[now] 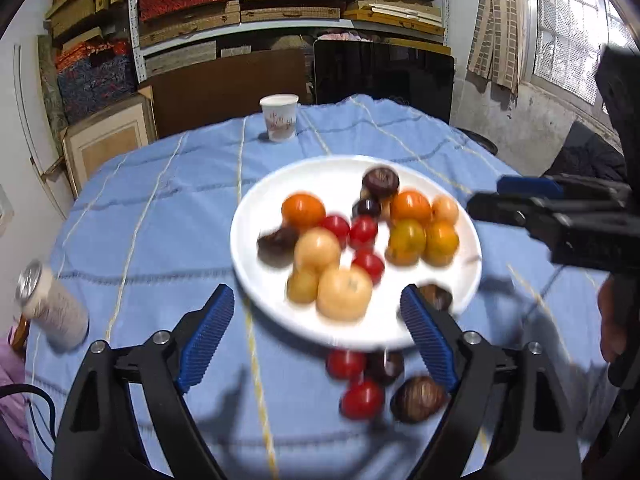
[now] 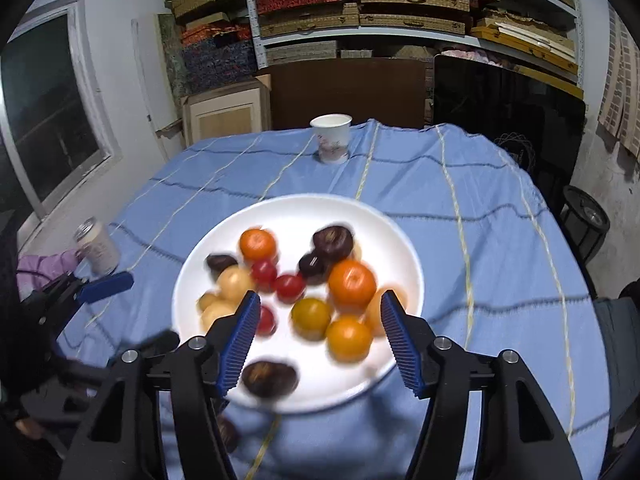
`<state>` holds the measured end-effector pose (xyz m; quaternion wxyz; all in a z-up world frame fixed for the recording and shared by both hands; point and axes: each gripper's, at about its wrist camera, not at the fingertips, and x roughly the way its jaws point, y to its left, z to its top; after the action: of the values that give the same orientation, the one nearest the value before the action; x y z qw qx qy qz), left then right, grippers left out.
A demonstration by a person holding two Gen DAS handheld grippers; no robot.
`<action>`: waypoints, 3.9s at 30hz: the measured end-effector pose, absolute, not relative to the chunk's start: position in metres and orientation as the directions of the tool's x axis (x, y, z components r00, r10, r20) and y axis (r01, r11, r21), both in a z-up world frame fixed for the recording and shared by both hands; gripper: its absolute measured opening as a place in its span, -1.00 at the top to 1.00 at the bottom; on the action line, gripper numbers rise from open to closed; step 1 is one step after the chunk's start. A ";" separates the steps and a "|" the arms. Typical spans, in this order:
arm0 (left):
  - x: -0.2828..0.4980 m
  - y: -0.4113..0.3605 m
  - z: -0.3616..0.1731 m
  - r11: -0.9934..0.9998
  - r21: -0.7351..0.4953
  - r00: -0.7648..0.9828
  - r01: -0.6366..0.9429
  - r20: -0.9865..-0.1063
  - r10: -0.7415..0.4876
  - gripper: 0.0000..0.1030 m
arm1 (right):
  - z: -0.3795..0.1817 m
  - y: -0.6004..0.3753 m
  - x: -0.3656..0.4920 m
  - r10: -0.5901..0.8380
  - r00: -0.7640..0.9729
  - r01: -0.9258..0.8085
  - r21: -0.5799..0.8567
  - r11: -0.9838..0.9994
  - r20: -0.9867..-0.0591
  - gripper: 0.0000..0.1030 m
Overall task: Organize fruits
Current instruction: 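Carry both fruits onto the white plate and open both grippers, then grasp another dark wrinkled fruit with the right gripper, then grasp a red tomato with the left gripper while the right gripper holds its fruit, then carry both fruits onto the white plate and open both grippers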
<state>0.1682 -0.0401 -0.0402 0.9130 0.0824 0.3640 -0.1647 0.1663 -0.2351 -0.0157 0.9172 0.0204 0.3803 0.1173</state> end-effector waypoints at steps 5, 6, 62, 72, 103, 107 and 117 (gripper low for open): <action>0.142 -0.024 -0.066 0.940 0.038 0.652 0.338 -0.731 -0.205 -0.63 | -0.053 -0.207 0.118 0.282 0.608 -0.290 0.123 0.949 -0.742 -0.26; 0.140 -0.023 -0.076 0.940 0.032 0.627 0.339 -0.753 -0.200 -0.63 | -0.063 -0.200 0.112 0.288 0.588 -0.305 0.123 0.944 -0.756 -0.26; 0.141 -0.032 -0.111 0.937 0.066 0.557 0.343 -0.817 -0.146 -0.73 | -0.094 -0.206 0.106 0.200 0.587 -0.219 0.084 0.972 -0.784 0.16; 0.152 -0.048 -0.113 0.937 0.089 0.574 0.338 -0.808 -0.130 -0.71 | -0.099 -0.206 0.108 0.187 0.569 -0.205 0.082 0.975 -0.801 0.15; 0.140 -0.043 -0.103 0.922 0.023 0.597 0.385 -0.768 -0.231 0.47 | -0.100 -0.211 0.109 0.199 0.572 -0.192 0.107 0.976 -0.795 0.15; 0.137 -0.041 -0.102 0.924 0.017 0.600 0.382 -0.766 -0.233 0.47 | -0.099 -0.213 0.110 0.208 0.573 -0.187 0.121 0.975 -0.792 0.15; 0.119 -0.035 -0.097 0.922 0.013 0.603 0.387 -0.760 -0.242 0.46 | -0.093 -0.216 0.099 0.253 0.608 -0.217 0.149 0.965 -0.753 0.15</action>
<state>0.1187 -0.0355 -0.0968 0.8909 0.0886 0.4090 -0.1765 0.0994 -0.2164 -0.0927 0.8963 0.0212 0.4231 0.1312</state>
